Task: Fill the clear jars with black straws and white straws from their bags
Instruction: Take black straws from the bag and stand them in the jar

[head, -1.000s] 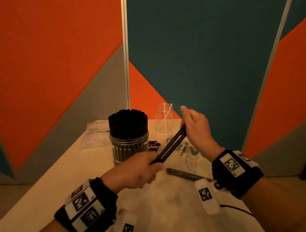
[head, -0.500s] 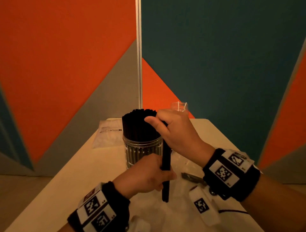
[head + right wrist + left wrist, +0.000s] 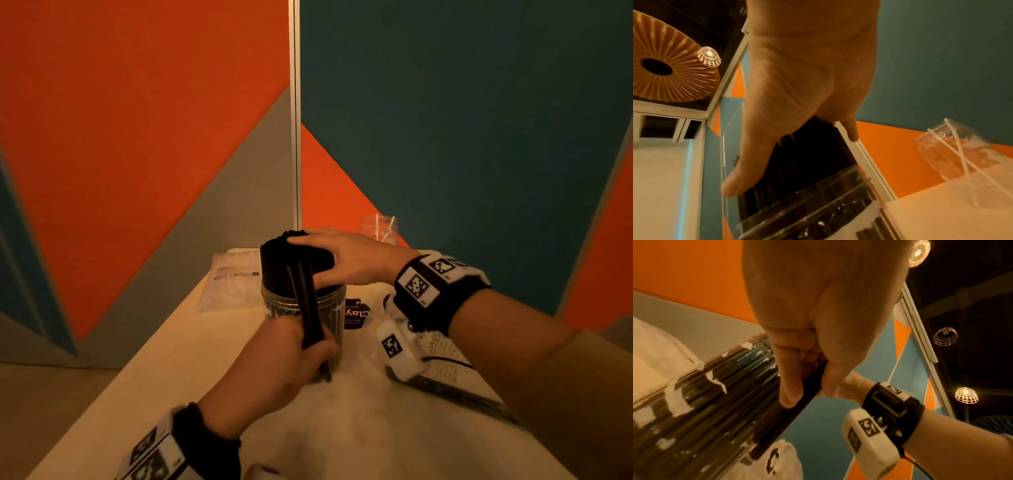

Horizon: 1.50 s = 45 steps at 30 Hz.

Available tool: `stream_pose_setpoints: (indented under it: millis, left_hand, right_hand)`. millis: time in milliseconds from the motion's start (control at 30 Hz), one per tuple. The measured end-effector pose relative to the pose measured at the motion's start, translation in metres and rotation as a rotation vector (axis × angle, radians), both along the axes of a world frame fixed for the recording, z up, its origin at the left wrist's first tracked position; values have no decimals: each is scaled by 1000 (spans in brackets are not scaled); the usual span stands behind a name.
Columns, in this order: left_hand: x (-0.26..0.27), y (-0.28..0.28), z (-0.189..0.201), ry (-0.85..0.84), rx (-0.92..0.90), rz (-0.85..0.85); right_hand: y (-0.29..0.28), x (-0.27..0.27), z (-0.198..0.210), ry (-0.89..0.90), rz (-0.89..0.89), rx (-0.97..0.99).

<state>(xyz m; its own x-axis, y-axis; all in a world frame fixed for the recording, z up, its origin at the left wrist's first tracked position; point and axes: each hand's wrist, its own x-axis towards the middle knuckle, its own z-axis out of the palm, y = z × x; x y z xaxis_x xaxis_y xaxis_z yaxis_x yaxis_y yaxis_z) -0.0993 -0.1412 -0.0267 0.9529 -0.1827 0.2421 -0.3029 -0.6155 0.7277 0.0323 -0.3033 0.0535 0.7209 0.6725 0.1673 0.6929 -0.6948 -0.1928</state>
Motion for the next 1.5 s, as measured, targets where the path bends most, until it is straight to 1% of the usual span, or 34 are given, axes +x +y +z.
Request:
stream_pose_setpoints:
  millis: [100,300,367,467,633,767,900,967,1067,1133,1333,1500]
  left_hand:
    - [0,13,13,-127,-73,76]
    - [1,18,39,-336,-179,85]
    - [0,16,44,-416,-137,89]
    - [2,13,47,-513,-8,81]
    - [15,13,53,-470,106,88]
    - [31,12,57,-413,40,94]
    - [44,13,55,-375,-49,104]
    - [46,14,55,-361,-80,108]
    - [50,15,57,-310,-132,86]
    - [53,16,59,-297,-117,68]
    - [62,13,67,-286,-51,-10]
    - [69,18,66,-256,-23,-68]
  right_hand:
    - [1,2,-5,-15,0,64]
    - [4,-3,-4,-44,4,67]
    - [4,-3,-4,-58,-3,71]
    - [4,-3,-4,-58,-2,86]
    - [5,-1,-6,-3,25,151]
    - [5,0,-6,13,51,159]
    - [4,-4,-1,81,44,169]
    - [4,-7,4,103,25,99]
    - [1,-10,13,124,-11,-82]
    - [-1,-10,16,128,2,-127]
    - [-2,-10,3,-3,81,62]
    - [-1,-5,-2,-19,96,72]
